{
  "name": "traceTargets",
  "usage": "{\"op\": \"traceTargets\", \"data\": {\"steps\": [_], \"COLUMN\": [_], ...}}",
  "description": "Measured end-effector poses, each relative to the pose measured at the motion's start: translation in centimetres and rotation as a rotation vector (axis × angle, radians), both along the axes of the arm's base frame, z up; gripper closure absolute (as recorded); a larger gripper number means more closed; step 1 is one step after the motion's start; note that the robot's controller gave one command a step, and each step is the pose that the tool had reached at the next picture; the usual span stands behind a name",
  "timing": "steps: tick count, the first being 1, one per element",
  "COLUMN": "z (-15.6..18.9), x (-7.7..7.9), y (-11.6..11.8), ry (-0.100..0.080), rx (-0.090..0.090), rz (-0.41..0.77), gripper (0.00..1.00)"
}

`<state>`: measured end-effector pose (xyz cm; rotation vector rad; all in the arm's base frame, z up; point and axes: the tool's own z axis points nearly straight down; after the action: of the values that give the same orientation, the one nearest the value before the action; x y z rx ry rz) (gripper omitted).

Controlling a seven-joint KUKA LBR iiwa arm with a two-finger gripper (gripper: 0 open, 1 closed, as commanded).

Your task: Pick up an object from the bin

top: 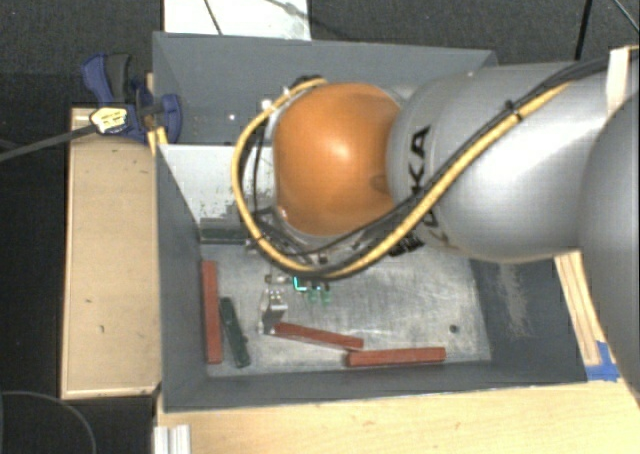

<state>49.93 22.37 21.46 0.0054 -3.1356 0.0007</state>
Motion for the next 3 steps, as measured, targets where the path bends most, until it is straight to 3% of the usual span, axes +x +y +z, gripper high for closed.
{"op": "traceTargets", "data": {"steps": [1, 2, 3], "z": [0.4, -6.9, -6.3], "x": [0.2, -0.5, -1.2], "y": [-0.1, -4.2, -8.8], "ry": [-0.008, -0.012, -0.005], "rx": [0.002, 0.003, 0.001], "rz": [-0.005, 0.055, 0.12], "gripper": [0.0, 0.0, 0.0]}}
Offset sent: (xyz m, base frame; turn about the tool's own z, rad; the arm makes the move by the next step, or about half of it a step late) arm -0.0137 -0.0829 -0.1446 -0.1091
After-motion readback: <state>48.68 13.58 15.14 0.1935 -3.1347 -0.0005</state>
